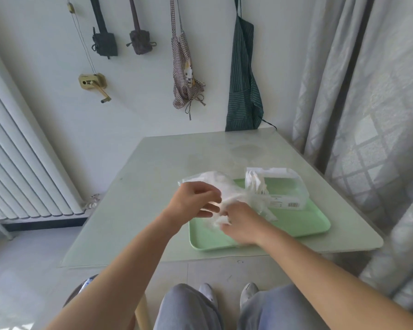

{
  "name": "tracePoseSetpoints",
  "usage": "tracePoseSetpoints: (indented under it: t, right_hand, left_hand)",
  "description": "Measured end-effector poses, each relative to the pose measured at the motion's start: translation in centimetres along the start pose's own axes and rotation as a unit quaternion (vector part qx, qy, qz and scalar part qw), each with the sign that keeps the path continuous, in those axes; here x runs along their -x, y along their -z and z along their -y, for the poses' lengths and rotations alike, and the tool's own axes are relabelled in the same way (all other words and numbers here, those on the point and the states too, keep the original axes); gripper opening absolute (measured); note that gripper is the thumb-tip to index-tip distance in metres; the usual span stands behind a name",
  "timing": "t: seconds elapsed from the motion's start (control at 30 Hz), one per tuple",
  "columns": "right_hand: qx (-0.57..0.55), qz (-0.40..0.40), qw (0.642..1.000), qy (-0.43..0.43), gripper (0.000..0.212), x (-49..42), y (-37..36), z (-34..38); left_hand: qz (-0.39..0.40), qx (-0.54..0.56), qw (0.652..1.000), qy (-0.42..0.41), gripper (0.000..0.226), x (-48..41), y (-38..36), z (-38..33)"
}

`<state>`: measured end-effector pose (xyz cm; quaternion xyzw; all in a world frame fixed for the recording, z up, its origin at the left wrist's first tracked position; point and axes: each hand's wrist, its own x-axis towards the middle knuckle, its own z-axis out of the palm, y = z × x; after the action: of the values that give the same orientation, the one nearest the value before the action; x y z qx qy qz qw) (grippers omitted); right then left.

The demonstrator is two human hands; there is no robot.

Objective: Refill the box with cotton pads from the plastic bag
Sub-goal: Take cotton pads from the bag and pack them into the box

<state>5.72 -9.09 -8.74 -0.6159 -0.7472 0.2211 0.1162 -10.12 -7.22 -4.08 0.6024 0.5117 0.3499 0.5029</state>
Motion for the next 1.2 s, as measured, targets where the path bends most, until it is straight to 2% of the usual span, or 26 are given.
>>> tracePoseSetpoints:
  t: [0.1, 0.2, 0.27, 0.33, 0.53, 0.6, 0.67, 0.77, 0.87, 0.93, 1.0, 1.07, 1.2]
  right_hand:
    - [0.035, 0.043, 0.998, -0.035, 0.036, 0.0, -0.5, -0.4]
    - [0.085, 0.047, 0.994, -0.056, 0.032, -0.5, -1.3, -0.7]
    - [0.109, 0.039, 0.992, -0.049, 0.020, -1.1, -1.7, -1.0]
    - [0.138, 0.027, 0.989, -0.036, 0.005, -1.5, -2.0, -1.1]
    - [0.148, 0.009, 0.989, 0.005, 0.016, -1.5, -2.6, -2.0]
    - [0.092, -0.009, 0.996, -0.001, 0.025, -1.9, -2.6, -2.3]
    - [-0.021, -0.044, 0.998, -0.026, 0.028, -2.3, -2.5, -2.3]
    - [-0.169, -0.088, 0.980, -0.056, 0.028, -2.8, -2.3, -1.6]
    - [-0.237, -0.115, 0.960, -0.090, 0.021, -3.4, -2.4, -0.8]
    - [-0.221, -0.126, 0.960, -0.114, 0.012, -3.7, -2.7, -0.5]
    - [-0.129, -0.140, 0.972, -0.134, 0.012, -4.2, -3.2, -1.0]
    - [-0.066, -0.159, 0.976, -0.133, 0.021, -4.2, -3.4, -1.2]
    - [-0.054, -0.165, 0.981, -0.087, 0.048, -4.0, -3.2, -1.0]
  left_hand:
    - [-0.055, 0.005, 0.994, 0.099, 0.015, -0.5, 2.1, 2.3]
    - [-0.009, 0.053, 0.975, 0.214, 0.024, -0.3, 2.9, 4.4]
    - [0.015, 0.093, 0.967, 0.237, 0.028, -0.2, 2.7, 5.0]
    - [0.019, 0.115, 0.965, 0.237, 0.033, -0.5, 2.4, 5.3]
    - [0.024, 0.157, 0.958, 0.239, 0.034, -1.6, 1.8, 5.9]
    - [0.015, 0.175, 0.955, 0.238, 0.030, -1.9, 1.6, 5.9]
    - [0.009, 0.191, 0.953, 0.236, 0.033, -2.2, 1.5, 6.1]
    - [0.017, 0.212, 0.949, 0.231, 0.035, -2.5, 1.0, 6.3]
    - [0.023, 0.227, 0.946, 0.233, 0.034, -2.9, 0.3, 6.8]
    - [0.014, 0.235, 0.944, 0.232, 0.032, -3.2, -0.1, 7.2]
    - [0.003, 0.247, 0.941, 0.231, 0.031, -3.4, -0.4, 7.7]
    - [-0.004, 0.252, 0.940, 0.228, 0.028, -3.6, -0.5, 8.2]
    - [-0.001, 0.266, 0.938, 0.223, 0.012, -3.5, -0.4, 8.3]
